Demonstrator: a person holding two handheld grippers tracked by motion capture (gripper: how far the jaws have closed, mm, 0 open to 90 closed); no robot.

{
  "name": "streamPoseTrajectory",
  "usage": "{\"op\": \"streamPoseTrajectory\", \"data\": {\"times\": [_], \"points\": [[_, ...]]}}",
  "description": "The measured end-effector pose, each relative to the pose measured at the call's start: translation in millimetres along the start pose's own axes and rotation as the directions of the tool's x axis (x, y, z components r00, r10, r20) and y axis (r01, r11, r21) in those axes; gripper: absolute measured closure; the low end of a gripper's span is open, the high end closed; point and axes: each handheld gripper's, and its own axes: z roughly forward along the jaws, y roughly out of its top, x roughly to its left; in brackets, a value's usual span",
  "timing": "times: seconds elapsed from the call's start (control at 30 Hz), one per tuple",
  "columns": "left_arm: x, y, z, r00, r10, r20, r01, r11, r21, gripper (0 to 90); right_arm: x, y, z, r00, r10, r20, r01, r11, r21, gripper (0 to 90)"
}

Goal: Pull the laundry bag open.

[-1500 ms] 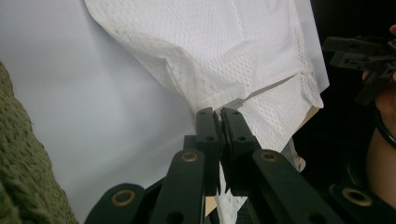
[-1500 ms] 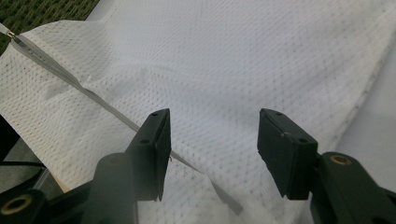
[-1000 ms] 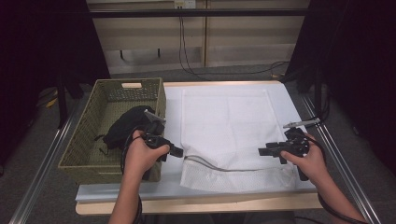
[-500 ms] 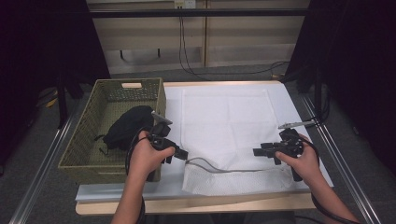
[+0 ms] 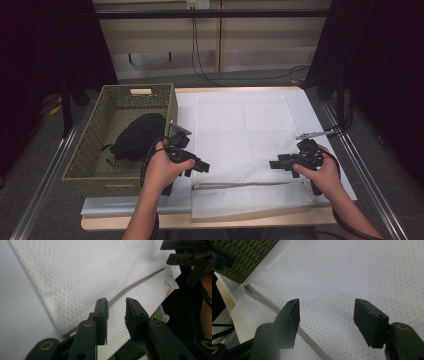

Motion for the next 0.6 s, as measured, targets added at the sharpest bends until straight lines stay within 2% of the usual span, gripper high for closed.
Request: {"op": "streamPoseTrajectory", "data": {"times": [0.07, 0.1, 0.13, 0.17, 0.2, 0.27, 0.3, 0.37, 0.43, 0.47, 0.53, 0.57, 0.6], "points": [[-0.6, 0.0, 2.0, 1.0, 0.002, -0.006, -0.003, 0.9998, -0.017, 62.1, 1.5, -0.1, 1.6, 1.0, -0.001, -0.003, 0.001, 1.0, -0.002, 37.3], [-1.3, 0.4, 6.0, 0.9995, 0.027, -0.016, -0.028, 0.9982, -0.053, 58.7, 1.6, -0.2, 2.2, 0.9999, -0.009, -0.005, 0.009, 1.0, -0.003, 36.6], [-1.3, 0.4, 6.0, 0.9995, 0.027, -0.016, -0.028, 0.9982, -0.053, 56.8, 1.9, -0.3, 2.8, 0.9999, -0.013, -0.005, 0.013, 1.0, -0.008, 36.1], [-0.9, 1.0, 9.7, 0.9973, 0.063, -0.038, -0.065, 0.9965, -0.052, 54.7, 2.0, -0.4, 3.1, 0.9998, -0.019, -0.005, 0.019, 1.0, -0.006, 35.4], [-0.9, 1.0, 9.7, 0.9973, 0.063, -0.038, -0.065, 0.9965, -0.052, 52.3, 2.4, -0.4, 3.5, 0.9997, -0.023, -0.004, 0.023, 1.0, -0.005, 34.7], [0.6, 1.4, 15.6, 0.9898, 0.125, -0.068, -0.13, 0.9889, -0.072, 46.3, 3.2, -0.4, 4.2, 0.9996, -0.03, -0.004, 0.03, 1.0, -0.008, 34.0], [0.1, 1.4, 17.0, 0.9872, 0.138, -0.08, -0.145, 0.9865, -0.077, 44.1, 3.7, -0.1, 4.3, 0.9994, -0.033, -0.004, 0.033, 0.999, -0.008, 33.7], [0.5, 1.7, 19.2, 0.9864, 0.135, -0.093, -0.143, 0.9861, -0.084, 41.4, 4.9, 0.7, 5.1, 0.9992, -0.04, -0.004, 0.04, 0.999, -0.011, 32.8], [-0.3, 1.6, 20.7, 0.9821, 0.156, -0.106, -0.166, 0.9814, -0.096, 38.3, 5.8, 1.2, 6.1, 0.9985, -0.054, -0.002, 0.054, 0.998, -0.017, 32.1], [-0.3, 1.6, 20.7, 0.9821, 0.156, -0.106, -0.166, 0.9814, -0.096, 36.8, 5.9, 1.3, 6.8, 0.9978, -0.065, -0.006, 0.065, 0.998, -0.015, 31.9], [-1.0, 1.9, 23.2, 0.9762, 0.173, -0.13, -0.189, 0.9742, -0.122, 33.7, 7.6, 1.4, 8.5, 0.9972, -0.075, -0.006, 0.074, 0.997, -0.016, 31.1], [-0.8, 2.2, 23.6, 0.9735, 0.184, -0.135, -0.201, 0.9723, -0.12, 31.1, 8.0, 1.5, 9.4, 0.9963, -0.086, -0.004, 0.086, 0.996, -0.013, 30.4], [-1.4, 2.2, 24.3, 0.974, 0.18, -0.137, -0.198, 0.9721, -0.126, 29.9, 8.6, 1.5, 10.6, 0.9955, -0.094, -0.004, 0.094, 0.995, -0.013, 29.9]]}}
